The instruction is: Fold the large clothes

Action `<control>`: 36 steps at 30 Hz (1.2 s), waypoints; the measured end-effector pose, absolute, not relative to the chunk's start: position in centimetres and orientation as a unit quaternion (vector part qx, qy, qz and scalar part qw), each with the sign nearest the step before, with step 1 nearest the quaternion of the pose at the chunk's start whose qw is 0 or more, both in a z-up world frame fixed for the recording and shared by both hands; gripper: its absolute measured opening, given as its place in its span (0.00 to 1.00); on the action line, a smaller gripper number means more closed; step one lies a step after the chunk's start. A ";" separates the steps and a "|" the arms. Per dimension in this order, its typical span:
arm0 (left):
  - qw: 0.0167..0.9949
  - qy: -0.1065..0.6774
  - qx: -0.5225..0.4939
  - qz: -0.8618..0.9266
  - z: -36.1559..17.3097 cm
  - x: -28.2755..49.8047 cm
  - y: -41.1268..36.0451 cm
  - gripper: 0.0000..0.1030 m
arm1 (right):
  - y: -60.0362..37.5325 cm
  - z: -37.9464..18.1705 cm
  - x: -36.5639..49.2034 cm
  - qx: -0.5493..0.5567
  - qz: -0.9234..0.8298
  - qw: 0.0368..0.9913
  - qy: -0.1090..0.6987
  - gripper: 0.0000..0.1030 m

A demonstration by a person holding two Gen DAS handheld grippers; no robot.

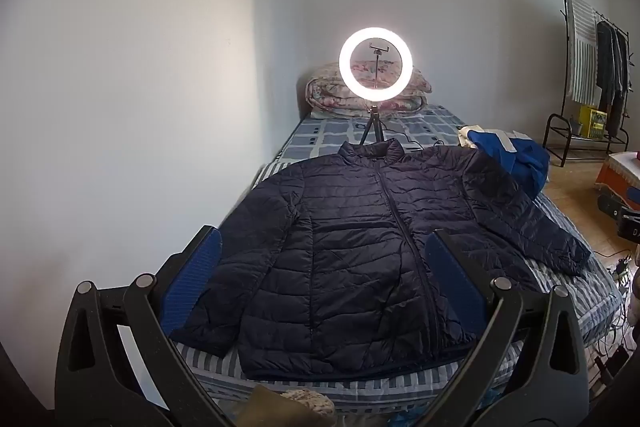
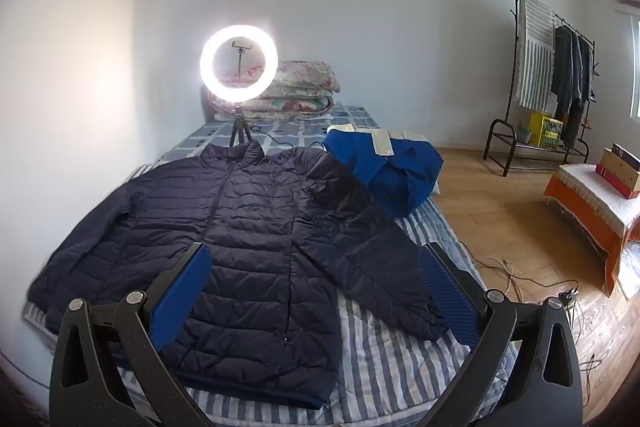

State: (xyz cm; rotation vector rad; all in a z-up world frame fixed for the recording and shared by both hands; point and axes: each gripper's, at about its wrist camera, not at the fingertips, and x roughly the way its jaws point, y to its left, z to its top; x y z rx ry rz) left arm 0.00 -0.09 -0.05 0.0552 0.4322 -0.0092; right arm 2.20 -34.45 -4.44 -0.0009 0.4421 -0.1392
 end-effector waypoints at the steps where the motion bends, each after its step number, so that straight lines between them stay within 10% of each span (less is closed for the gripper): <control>1: 0.976 0.214 0.029 -0.004 -0.1 0.0 -0.1 1.00 | -34.4 -4.4 2.2 -0.001 -0.070 0.973 0.219 1.00; 36: 0.978 0.210 0.009 0.009 0.0 0.5 0.7 1.00 | -34.1 -3.8 2.0 -0.006 -0.083 0.974 0.210 1.00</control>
